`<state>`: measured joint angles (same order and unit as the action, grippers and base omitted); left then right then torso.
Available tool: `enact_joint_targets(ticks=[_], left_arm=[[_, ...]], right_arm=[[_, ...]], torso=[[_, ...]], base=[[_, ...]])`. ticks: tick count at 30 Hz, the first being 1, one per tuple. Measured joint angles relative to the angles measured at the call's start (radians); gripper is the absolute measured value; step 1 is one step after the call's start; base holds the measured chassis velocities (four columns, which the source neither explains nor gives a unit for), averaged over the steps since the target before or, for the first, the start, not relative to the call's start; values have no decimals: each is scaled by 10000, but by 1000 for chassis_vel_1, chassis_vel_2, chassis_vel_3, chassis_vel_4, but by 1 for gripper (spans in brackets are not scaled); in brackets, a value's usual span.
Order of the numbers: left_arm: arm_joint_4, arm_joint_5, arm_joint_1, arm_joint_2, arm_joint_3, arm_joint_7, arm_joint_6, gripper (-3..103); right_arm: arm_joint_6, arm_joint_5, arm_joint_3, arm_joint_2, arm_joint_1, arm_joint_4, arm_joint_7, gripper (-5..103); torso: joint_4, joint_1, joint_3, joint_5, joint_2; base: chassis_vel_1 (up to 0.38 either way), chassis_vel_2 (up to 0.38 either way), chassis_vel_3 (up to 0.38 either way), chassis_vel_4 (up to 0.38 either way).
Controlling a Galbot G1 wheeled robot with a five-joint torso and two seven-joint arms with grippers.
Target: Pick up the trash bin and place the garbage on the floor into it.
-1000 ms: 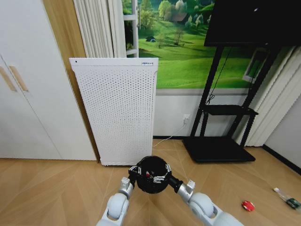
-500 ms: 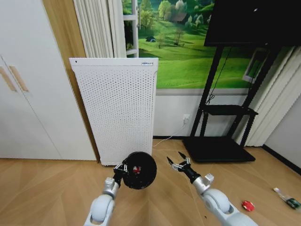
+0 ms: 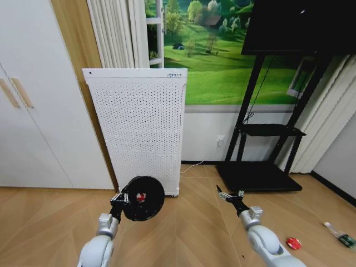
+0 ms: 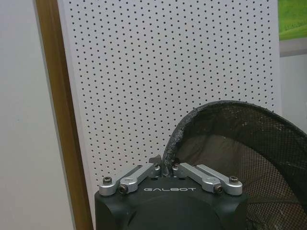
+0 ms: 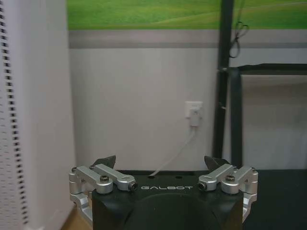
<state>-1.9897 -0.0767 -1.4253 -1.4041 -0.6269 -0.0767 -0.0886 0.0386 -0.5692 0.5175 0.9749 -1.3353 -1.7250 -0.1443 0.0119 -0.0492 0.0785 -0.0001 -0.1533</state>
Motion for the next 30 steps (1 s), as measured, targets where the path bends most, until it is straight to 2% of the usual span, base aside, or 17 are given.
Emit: enact_joint_targets(ticks=[4, 12, 20, 30], left_arm=[[-146, 8, -94, -53, -19, 0, 5, 4], [-311, 124, -194, -241, 56, -3, 63, 4], [-373, 154, -254, -285, 30, -13, 113, 4], [-396, 155, -300, -281, -24, -17, 139, 4]], right_arm=[[-327, 69, 623, 92, -122, -14, -439, 100], [-427, 162, 1795, 158, -385, 153, -622, 100], [-52, 387, 1811, 453, -482, -42, -450, 100], [-116, 377, 1533, 503, -301, 84, -412, 100]], torso=[[-1, 0, 0, 1, 1], [-1, 0, 0, 1, 1], [-3, 0, 0, 2, 0], [-4, 0, 0, 0, 1]], base=[[0, 0, 0, 0], [0, 0, 0, 0], [0, 0, 0, 0], [-4, -7, 7, 5]])
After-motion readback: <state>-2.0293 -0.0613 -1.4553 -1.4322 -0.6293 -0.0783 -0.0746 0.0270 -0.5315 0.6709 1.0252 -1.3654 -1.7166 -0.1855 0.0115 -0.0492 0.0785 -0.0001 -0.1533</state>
